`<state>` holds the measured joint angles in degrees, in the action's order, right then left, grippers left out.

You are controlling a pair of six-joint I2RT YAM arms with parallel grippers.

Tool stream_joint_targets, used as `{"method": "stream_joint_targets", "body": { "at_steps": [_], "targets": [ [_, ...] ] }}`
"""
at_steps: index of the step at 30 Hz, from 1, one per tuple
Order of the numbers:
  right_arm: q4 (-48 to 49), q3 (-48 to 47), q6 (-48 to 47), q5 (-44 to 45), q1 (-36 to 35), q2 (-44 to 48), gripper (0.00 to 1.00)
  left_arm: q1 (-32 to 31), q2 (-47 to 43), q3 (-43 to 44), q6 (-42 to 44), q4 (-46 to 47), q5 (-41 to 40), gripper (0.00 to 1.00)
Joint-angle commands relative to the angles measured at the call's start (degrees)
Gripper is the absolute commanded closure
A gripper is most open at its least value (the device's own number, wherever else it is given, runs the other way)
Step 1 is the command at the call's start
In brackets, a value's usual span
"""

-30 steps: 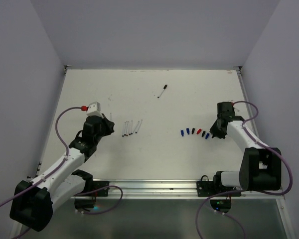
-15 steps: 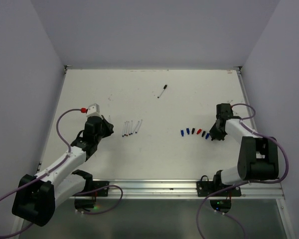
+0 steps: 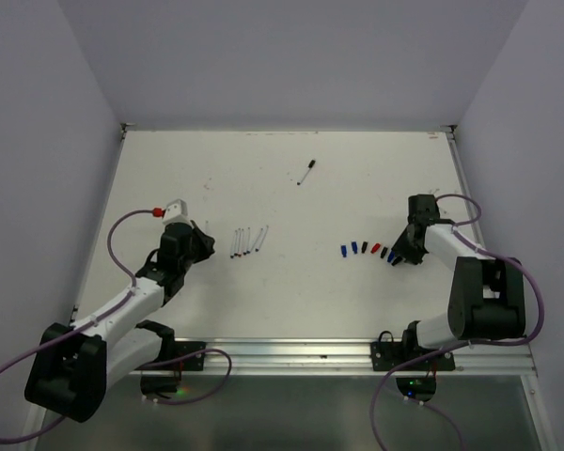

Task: Open the pen caps

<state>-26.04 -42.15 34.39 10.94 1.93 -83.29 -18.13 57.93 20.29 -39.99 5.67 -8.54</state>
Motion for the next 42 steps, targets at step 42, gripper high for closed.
{"method": "stream_joint_targets", "body": {
  "at_steps": [42],
  "targets": [
    [12.5, -55.8, -6.5, -9.9, -21.7, -39.9, 0.5, 0.8, 11.8, -6.1, -2.4, 20.4, 13.1, 0.68]
  ]
}}
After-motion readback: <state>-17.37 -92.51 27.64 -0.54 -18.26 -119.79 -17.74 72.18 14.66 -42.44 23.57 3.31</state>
